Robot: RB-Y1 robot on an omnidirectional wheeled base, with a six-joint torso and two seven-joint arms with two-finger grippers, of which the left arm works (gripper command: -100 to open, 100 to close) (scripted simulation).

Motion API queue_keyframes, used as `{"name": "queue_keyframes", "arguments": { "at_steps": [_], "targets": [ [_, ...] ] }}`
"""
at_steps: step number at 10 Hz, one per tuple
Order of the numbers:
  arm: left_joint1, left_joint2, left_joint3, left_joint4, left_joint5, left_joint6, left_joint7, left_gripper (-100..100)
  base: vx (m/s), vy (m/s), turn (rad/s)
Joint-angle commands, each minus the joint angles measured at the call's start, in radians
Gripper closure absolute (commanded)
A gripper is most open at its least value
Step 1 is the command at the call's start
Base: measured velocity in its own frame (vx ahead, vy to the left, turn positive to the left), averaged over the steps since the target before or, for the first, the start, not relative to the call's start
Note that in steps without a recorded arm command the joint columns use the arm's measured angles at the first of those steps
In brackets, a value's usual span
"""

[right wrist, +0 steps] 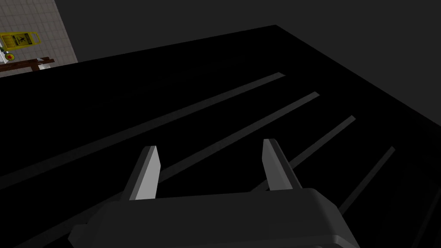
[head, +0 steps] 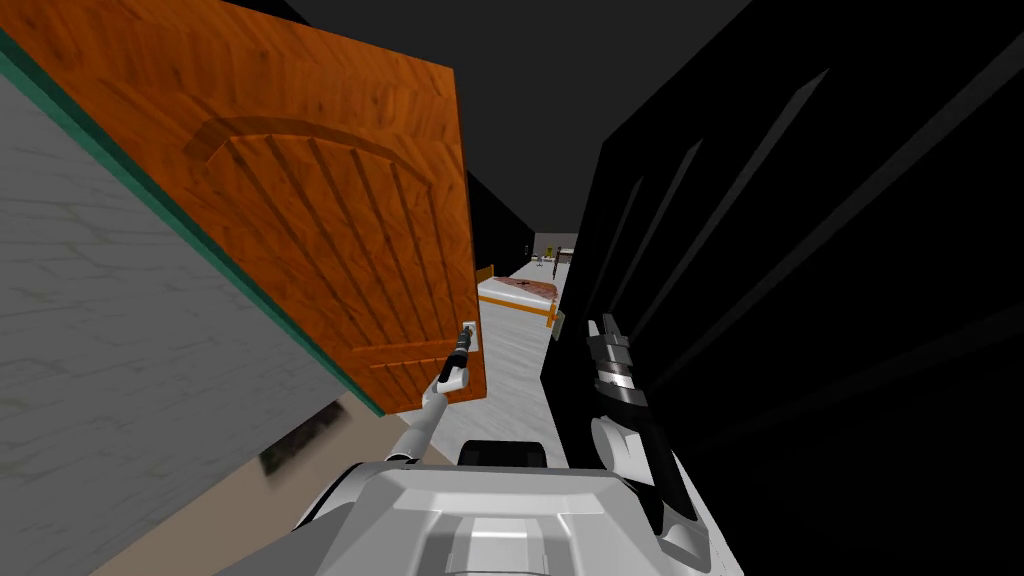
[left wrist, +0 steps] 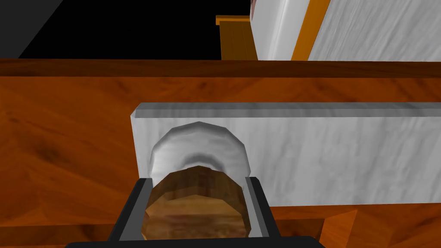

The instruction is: Push the door open

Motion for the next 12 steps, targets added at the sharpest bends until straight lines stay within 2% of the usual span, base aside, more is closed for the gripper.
{"name": "queue_keyframes", "arguments": {
  "at_steps": [1, 5, 6, 7, 11, 12],
  "targets": [
    [-0.007, 0.008, 0.021, 0.005, 0.025, -0.017, -0.030, 100, 0.056, 0.017, -0.101],
    [-0.020, 0.020, 0.065, 0.017, 0.077, -0.052, -0.091, 100, 0.110, 0.052, -0.104],
    [-0.020, 0.020, 0.065, 0.017, 0.077, -0.052, -0.091, 100, 0.069, 0.024, -0.034],
    [-0.027, 0.025, 0.087, 0.022, 0.103, -0.069, -0.122, 100, 0.088, 0.036, -0.113],
    [-0.043, 0.032, 0.140, 0.036, 0.166, -0.111, -0.195, 100, 0.094, 0.058, -0.101],
    [-0.043, 0.032, 0.140, 0.036, 0.166, -0.111, -0.195, 100, 0.063, 0.060, 0.007]
  ]
}}
